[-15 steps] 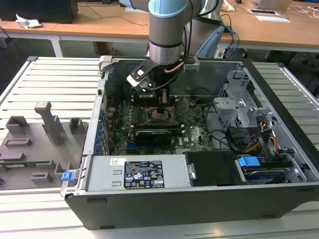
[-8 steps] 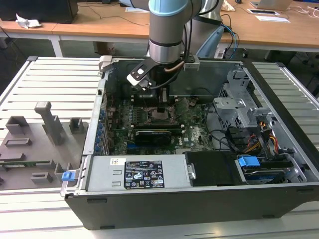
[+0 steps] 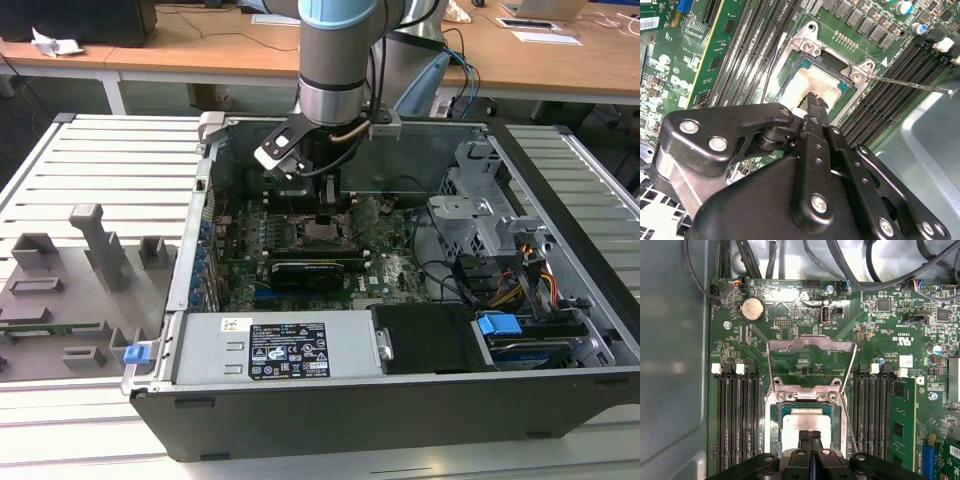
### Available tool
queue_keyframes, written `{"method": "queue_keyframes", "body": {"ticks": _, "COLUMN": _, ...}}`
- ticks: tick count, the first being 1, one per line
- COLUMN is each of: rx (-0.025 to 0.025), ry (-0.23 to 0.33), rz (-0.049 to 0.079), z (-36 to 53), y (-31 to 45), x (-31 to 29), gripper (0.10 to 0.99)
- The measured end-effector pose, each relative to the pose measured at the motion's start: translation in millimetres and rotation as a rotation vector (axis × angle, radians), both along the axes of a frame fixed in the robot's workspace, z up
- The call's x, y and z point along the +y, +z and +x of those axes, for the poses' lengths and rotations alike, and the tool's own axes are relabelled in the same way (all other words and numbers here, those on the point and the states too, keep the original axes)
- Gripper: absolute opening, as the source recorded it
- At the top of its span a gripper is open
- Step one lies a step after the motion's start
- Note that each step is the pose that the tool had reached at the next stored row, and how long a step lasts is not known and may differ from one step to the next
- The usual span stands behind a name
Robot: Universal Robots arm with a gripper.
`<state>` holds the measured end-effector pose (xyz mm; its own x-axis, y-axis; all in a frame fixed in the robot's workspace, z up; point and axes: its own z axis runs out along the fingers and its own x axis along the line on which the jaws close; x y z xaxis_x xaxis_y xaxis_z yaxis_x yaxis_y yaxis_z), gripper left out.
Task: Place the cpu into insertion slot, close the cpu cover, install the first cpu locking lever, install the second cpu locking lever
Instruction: 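Close the cpu cover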
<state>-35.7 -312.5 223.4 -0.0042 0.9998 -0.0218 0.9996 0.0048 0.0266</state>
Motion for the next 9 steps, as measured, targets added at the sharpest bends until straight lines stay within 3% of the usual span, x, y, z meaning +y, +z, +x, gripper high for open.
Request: {"method": "queue_keyframes", "body": {"ticks": 9, "rx": 0.0000, "ry": 0.000, "rz": -0.006, "z": -0.1, "y": 6.4, "x": 0.1, "gripper": 0.110}}
